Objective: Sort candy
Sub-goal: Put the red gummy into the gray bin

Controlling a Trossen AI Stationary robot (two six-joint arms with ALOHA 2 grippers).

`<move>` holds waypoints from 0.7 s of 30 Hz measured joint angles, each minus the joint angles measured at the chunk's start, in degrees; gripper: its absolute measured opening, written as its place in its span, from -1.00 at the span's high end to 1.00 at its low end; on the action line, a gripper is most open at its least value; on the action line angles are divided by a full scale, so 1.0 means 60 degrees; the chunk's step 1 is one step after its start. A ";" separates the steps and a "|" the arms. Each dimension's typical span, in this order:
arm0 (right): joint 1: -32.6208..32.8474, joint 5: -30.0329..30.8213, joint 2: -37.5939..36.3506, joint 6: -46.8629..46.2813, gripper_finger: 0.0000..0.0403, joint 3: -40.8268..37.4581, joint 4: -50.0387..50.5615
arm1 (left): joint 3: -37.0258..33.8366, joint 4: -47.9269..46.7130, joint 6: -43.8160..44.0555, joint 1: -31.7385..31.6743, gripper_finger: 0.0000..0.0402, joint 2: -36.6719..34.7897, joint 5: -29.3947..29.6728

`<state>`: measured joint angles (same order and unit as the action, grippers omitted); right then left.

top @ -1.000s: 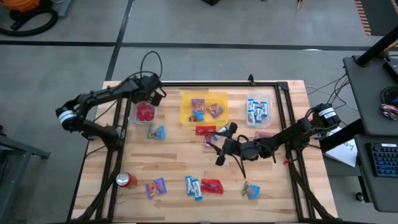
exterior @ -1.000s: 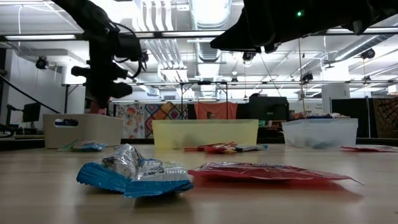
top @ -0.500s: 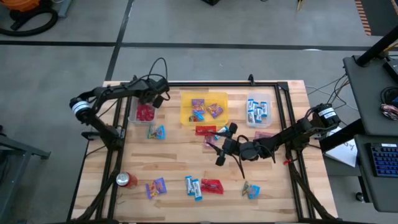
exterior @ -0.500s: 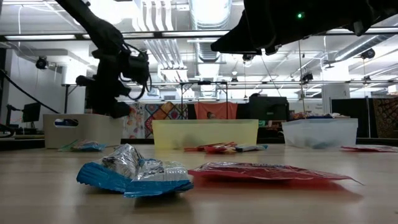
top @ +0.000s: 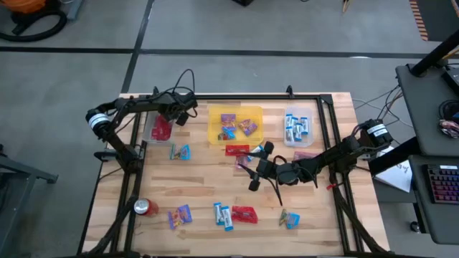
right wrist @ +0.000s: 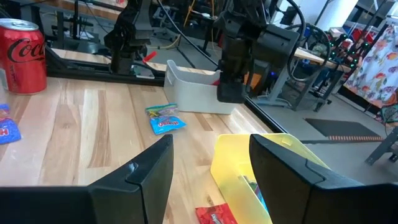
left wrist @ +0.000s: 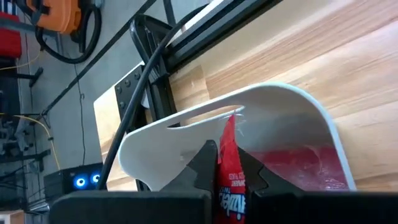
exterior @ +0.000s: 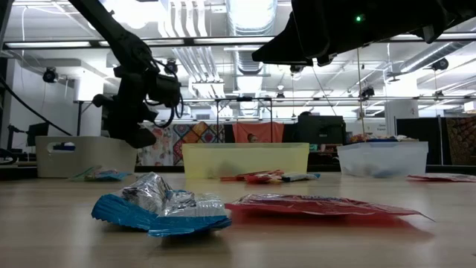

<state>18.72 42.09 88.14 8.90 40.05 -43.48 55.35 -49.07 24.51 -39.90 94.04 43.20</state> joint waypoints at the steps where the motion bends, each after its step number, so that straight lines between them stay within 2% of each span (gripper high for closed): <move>1: 0.0000 0.0000 0.0000 0.0001 0.00 0.0000 0.0000 | -0.0003 -0.0015 0.0000 0.0000 1.00 0.0005 -0.0007; 21: 0.0000 0.0000 0.0000 0.0008 0.00 0.0000 0.0000 | 0.0000 0.0005 -0.0002 0.0057 0.46 -0.0010 -0.0027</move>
<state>18.72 42.09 88.14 8.95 40.05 -43.48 55.35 -49.04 24.50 -39.56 93.98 43.04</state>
